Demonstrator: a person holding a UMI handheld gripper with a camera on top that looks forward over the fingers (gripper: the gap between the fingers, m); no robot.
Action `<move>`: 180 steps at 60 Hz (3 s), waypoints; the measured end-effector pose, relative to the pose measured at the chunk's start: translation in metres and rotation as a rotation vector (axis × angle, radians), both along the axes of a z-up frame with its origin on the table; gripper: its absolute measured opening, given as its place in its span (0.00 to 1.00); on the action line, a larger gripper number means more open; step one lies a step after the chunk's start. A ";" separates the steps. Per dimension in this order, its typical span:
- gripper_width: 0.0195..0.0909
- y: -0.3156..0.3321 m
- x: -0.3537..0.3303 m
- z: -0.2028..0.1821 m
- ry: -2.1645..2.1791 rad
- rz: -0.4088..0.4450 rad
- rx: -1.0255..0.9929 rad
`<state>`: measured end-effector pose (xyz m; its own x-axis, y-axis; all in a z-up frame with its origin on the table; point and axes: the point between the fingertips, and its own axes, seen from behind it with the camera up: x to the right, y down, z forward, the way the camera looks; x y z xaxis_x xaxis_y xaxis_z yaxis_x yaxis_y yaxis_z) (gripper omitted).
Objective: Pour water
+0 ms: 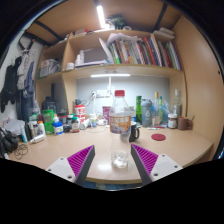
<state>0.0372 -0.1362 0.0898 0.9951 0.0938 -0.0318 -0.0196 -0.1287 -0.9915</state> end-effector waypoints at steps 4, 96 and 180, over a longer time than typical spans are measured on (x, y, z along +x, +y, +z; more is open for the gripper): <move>0.86 0.019 0.006 -0.007 0.003 0.000 -0.004; 0.31 0.283 -0.088 0.064 1.678 0.234 -0.311; 0.35 0.330 0.258 0.029 0.041 -0.135 -0.007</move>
<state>0.2952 0.1942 0.1187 0.9965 -0.0414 -0.0727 -0.0775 -0.1292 -0.9886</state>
